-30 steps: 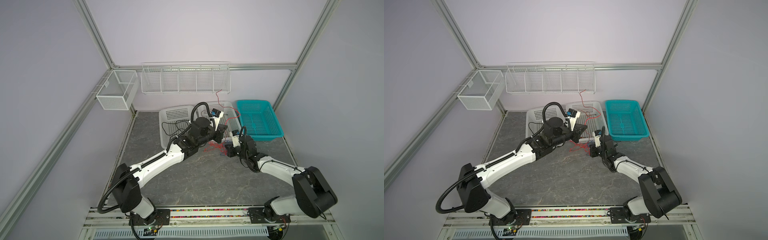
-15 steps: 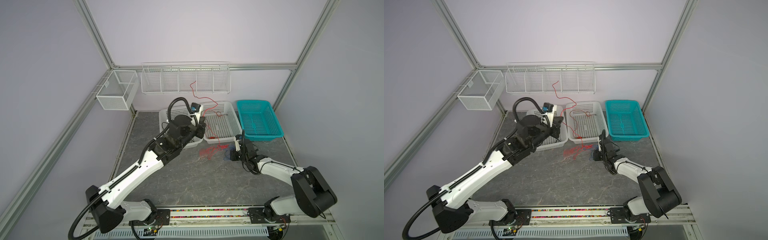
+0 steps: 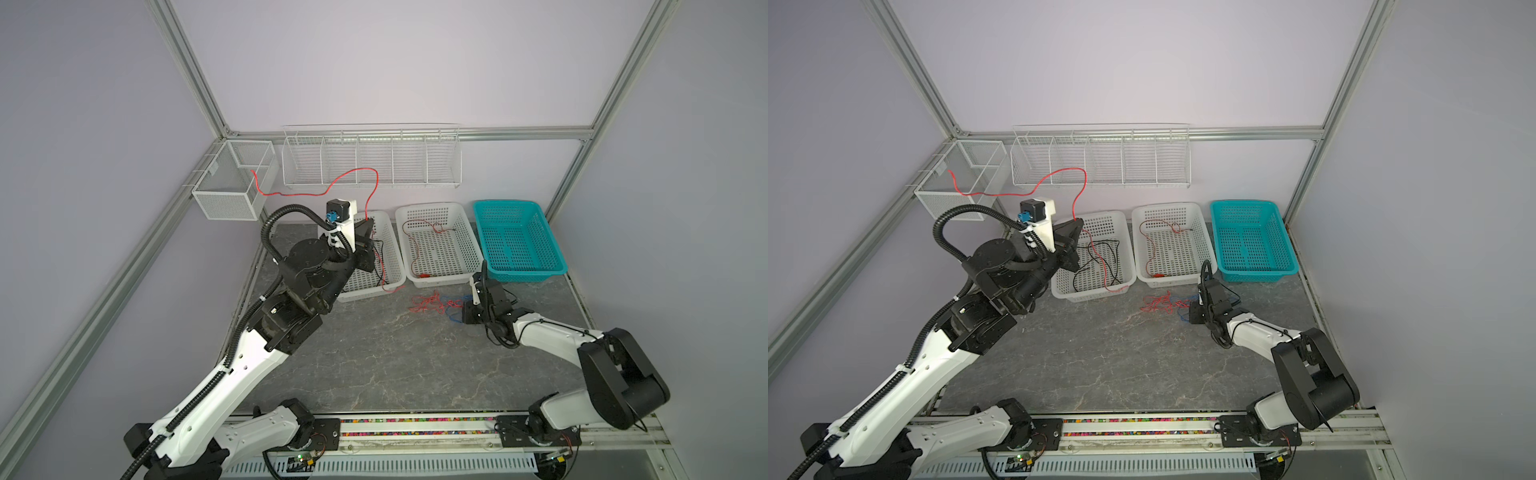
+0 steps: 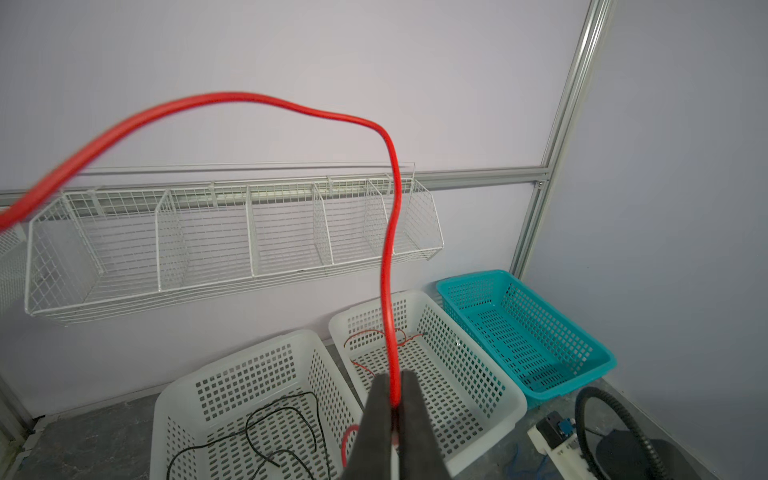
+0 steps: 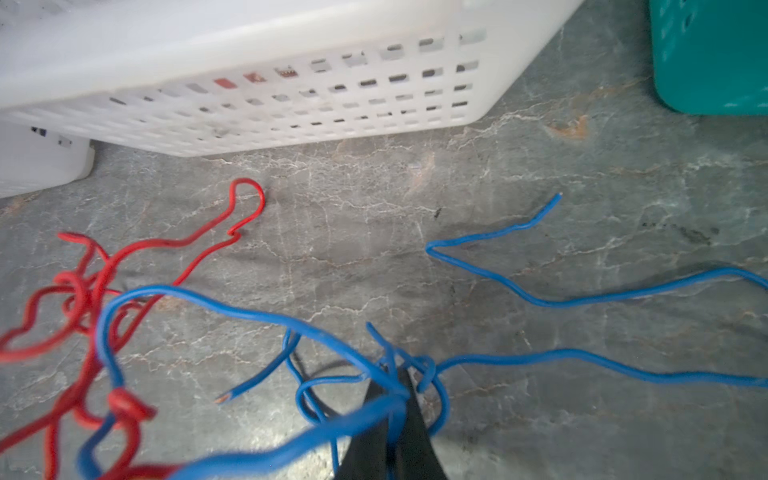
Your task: Untangle the cables
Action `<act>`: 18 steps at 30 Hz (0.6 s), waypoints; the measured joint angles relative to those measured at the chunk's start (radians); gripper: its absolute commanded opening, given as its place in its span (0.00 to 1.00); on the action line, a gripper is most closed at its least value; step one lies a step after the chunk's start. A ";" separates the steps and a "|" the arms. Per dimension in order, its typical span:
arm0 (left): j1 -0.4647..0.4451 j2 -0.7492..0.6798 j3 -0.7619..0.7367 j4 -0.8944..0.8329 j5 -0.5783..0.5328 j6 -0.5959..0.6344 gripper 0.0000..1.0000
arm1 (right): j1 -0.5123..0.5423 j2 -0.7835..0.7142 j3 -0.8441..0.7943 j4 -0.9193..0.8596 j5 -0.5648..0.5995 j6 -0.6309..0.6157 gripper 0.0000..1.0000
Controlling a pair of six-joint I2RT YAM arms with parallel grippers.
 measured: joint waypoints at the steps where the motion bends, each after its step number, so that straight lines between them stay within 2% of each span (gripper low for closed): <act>1: 0.000 0.005 -0.003 0.000 0.009 0.000 0.00 | 0.000 -0.001 0.000 -0.001 -0.001 0.000 0.06; 10: 0.000 0.084 -0.003 0.054 0.125 -0.017 0.00 | 0.000 -0.056 -0.001 -0.034 -0.020 -0.001 0.06; 18: 0.000 0.254 0.041 0.178 0.257 -0.029 0.00 | 0.000 -0.145 -0.031 -0.073 -0.020 0.000 0.06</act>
